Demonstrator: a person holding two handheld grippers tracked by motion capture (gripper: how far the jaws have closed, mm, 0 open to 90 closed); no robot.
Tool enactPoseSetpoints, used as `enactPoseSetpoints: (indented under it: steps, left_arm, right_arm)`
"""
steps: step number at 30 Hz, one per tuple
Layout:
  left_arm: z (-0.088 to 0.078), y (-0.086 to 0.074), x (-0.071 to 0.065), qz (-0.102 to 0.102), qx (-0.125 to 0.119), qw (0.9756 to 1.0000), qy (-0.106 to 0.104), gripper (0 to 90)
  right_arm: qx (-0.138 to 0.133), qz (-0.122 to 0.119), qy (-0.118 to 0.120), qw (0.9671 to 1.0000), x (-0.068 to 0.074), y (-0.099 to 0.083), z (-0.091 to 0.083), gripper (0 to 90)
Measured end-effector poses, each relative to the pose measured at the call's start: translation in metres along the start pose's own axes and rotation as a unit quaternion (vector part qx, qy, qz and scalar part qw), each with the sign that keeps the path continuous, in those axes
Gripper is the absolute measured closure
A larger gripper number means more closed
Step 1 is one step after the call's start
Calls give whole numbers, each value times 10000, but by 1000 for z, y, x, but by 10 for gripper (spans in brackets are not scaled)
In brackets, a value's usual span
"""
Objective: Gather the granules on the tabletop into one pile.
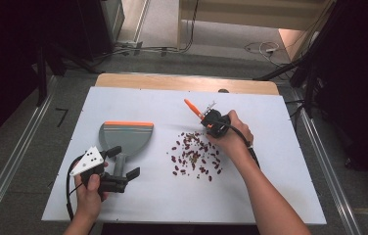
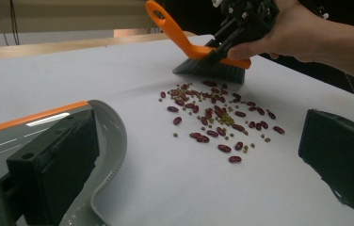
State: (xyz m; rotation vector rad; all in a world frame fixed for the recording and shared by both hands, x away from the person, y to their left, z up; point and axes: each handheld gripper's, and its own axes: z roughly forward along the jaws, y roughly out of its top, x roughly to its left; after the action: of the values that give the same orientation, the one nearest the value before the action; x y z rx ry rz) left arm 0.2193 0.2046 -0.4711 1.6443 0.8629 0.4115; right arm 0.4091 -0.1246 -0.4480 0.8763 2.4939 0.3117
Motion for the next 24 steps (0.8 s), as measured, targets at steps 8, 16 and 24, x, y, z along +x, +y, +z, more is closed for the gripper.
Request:
enactPoseSetpoints:
  steps: [8,16,24]
  left_arm:
    - [2,-1,0,12,10,10000,13,0]
    - [4,-1,-2,16,35,10000,-11,0]
    - [4,-1,-1,1,60,10000,7,0]
  right_arm:
    - [-114,79,454,9989,9,-7,-7,679]
    - [-199,-48,742,9970,24,-16,-15,673]
    - [-175,-304,937,9950,33,-22,-24,671]
